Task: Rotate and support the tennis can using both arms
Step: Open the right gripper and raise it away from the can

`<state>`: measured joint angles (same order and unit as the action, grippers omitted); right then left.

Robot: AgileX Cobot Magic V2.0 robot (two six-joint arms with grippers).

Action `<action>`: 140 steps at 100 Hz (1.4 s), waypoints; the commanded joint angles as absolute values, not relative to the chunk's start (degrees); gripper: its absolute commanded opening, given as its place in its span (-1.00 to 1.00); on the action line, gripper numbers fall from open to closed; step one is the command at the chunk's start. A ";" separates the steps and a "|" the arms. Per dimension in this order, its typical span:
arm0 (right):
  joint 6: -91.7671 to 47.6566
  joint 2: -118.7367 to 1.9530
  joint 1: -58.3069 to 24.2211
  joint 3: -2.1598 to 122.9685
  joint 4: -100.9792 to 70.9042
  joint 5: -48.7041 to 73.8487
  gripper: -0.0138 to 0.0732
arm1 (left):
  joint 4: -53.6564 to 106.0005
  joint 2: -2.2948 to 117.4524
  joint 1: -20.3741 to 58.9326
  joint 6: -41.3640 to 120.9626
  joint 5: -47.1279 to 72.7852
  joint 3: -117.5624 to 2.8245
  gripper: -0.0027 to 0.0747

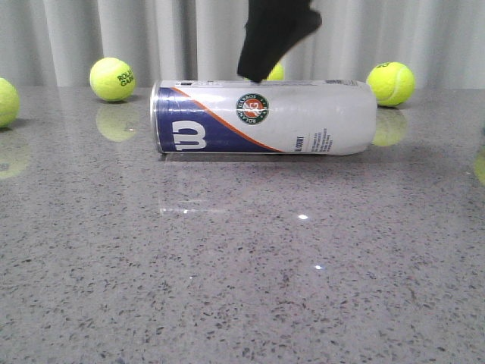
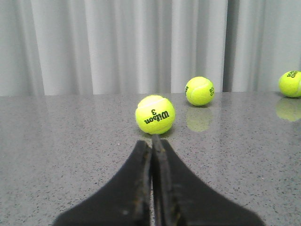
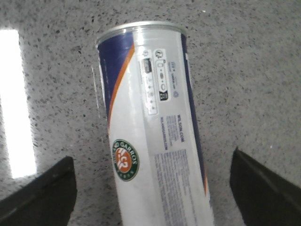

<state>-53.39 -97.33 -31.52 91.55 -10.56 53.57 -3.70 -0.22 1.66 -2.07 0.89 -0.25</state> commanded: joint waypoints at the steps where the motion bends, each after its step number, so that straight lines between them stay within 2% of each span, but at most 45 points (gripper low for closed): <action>1: -44.92 -92.19 -30.93 93.34 -10.04 53.13 0.80 | -3.30 -2.51 1.48 -2.52 -3.46 2.54 -0.99; 20: -33.53 -88.63 -29.23 93.34 -5.36 54.48 0.80 | -3.30 -2.51 1.48 -2.52 -3.46 2.54 -0.99; 38: -22.18 -84.98 -22.65 93.34 -4.36 54.67 0.80 | -3.30 -2.51 1.48 -2.52 -3.46 2.54 -0.99; 79: -13.70 -74.15 -7.65 91.84 -4.41 53.85 0.80 | -3.30 -2.51 1.48 -2.52 -3.46 2.54 -0.99; 103: -11.29 -62.92 -3.45 77.98 -4.41 44.86 0.80 | -3.30 -2.51 1.48 -2.52 -3.46 2.54 -0.99; 140: -7.82 -39.89 -0.92 48.32 -4.41 27.40 0.80 | -3.30 -2.51 1.48 -2.52 -3.46 2.54 -0.99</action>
